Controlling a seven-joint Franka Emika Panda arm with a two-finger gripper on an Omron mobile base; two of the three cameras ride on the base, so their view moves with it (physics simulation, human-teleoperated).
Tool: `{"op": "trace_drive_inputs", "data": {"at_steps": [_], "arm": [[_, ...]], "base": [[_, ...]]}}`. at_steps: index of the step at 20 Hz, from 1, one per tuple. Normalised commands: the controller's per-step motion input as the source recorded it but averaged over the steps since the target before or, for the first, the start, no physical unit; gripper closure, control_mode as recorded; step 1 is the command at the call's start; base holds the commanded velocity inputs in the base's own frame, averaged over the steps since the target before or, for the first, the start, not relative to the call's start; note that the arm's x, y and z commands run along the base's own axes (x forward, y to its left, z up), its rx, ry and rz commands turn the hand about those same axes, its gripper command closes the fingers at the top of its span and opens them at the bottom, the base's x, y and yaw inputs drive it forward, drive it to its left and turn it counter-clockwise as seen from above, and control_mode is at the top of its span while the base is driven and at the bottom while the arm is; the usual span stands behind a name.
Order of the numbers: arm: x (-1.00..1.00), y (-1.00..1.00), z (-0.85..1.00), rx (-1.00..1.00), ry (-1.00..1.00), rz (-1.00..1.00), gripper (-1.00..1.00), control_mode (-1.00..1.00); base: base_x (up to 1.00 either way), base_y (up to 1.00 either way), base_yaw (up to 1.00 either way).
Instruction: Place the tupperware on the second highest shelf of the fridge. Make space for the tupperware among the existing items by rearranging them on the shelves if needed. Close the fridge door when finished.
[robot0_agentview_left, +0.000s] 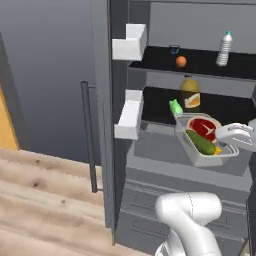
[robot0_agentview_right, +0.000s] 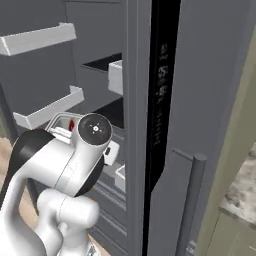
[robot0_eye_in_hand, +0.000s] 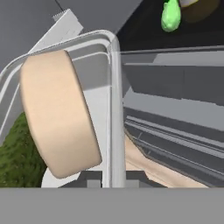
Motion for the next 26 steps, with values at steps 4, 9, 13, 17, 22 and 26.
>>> {"op": "trace_drive_inputs", "data": {"at_steps": [4, 9, 13, 17, 22, 26], "arm": [[0.0, 0.0, 0.0, 0.0, 0.0, 0.0, 1.0, 1.0], [0.0, 0.0, 0.0, 0.0, 0.0, 0.0, 1.0, 1.0], [0.0, 0.0, 0.0, 0.0, 0.0, 0.0, 1.0, 1.0], [0.0, 0.0, 0.0, 0.0, 0.0, 0.0, 1.0, 1.0], [0.0, 0.0, 0.0, 0.0, 0.0, 0.0, 1.0, 1.0], [0.0, 0.0, 0.0, 0.0, 0.0, 0.0, 1.0, 1.0]], "base": [[0.48, 0.66, -0.66], [0.55, 0.5, -0.53], [0.37, -0.2, -0.41], [0.34, -0.31, -0.34], [0.62, -0.27, -0.25], [0.69, -0.05, -0.18]]}}
